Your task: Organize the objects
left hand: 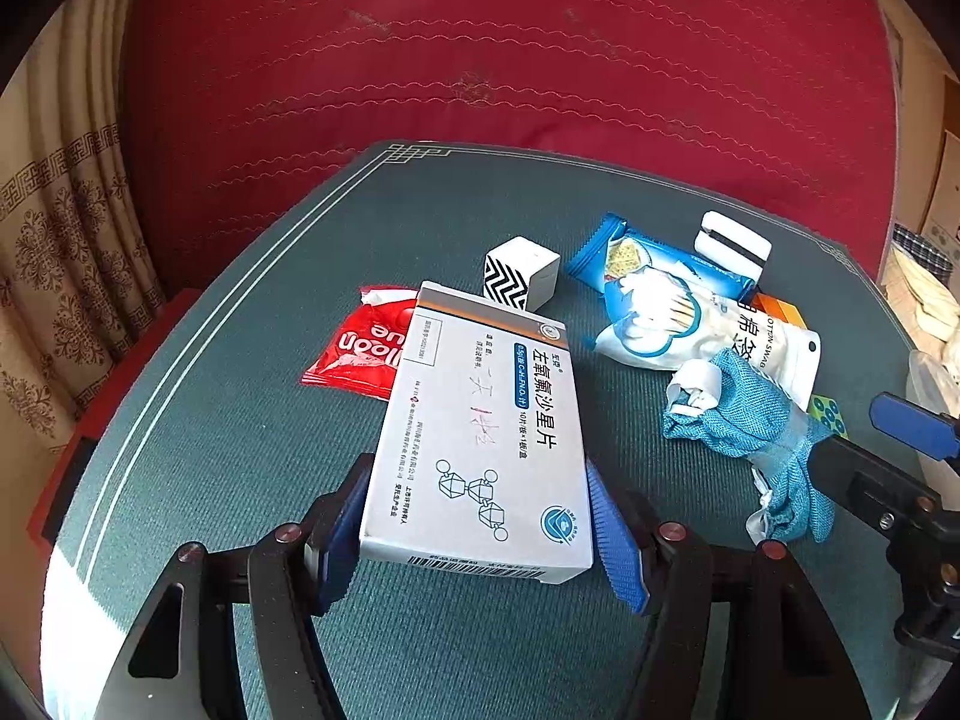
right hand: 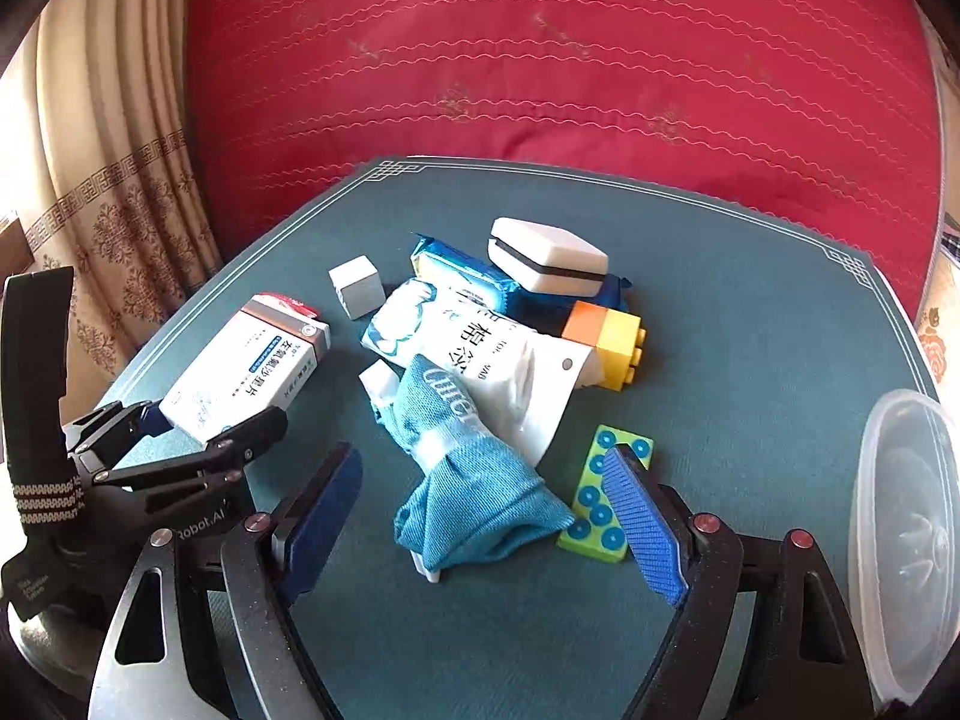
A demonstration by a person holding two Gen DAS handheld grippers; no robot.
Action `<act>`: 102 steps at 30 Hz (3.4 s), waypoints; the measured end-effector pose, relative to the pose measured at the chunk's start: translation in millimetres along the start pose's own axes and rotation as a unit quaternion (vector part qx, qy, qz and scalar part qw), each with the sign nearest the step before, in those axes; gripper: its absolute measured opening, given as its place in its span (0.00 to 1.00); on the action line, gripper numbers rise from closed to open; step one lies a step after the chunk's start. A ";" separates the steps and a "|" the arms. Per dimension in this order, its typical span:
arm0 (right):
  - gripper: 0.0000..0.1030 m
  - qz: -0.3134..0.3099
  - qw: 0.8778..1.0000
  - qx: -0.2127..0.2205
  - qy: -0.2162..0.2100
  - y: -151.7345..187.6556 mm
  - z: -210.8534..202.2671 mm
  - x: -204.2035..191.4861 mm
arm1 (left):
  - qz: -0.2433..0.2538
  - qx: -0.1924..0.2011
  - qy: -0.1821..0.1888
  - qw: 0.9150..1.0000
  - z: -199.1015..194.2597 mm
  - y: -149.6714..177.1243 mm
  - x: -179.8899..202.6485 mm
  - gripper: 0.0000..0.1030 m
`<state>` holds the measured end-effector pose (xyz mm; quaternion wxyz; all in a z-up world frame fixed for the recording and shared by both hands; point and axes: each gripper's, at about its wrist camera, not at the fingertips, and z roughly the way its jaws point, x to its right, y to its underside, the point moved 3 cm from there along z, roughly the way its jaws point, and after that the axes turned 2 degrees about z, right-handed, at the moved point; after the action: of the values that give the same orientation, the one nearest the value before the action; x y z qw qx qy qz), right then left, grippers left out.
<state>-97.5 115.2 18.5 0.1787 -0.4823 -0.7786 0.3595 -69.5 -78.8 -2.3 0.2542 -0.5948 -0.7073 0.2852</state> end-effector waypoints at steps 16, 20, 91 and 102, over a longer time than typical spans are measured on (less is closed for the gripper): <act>0.50 -0.015 0.999 -0.039 -0.015 14.7 34.6 -6.0 | -0.010 -0.009 0.008 1.000 4.7 -2.3 -7.2 0.84; 0.47 0.011 0.999 -0.032 -0.027 23.9 20.8 -3.7 | -0.016 -0.015 0.013 1.000 7.9 -2.8 -10.0 0.86; 0.46 0.316 0.924 0.081 0.199 79.5 -130.2 248.1 | 0.046 0.010 0.010 0.999 -36.6 26.9 44.4 0.64; 0.48 0.321 0.922 0.067 0.207 89.7 -123.9 257.2 | 0.050 0.006 0.017 0.999 -37.2 26.9 53.9 0.64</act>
<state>-85.4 414.2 19.1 0.2426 -0.7571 -0.5016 0.3411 -33.6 -18.3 6.1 0.2556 -0.6323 -0.6707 0.2915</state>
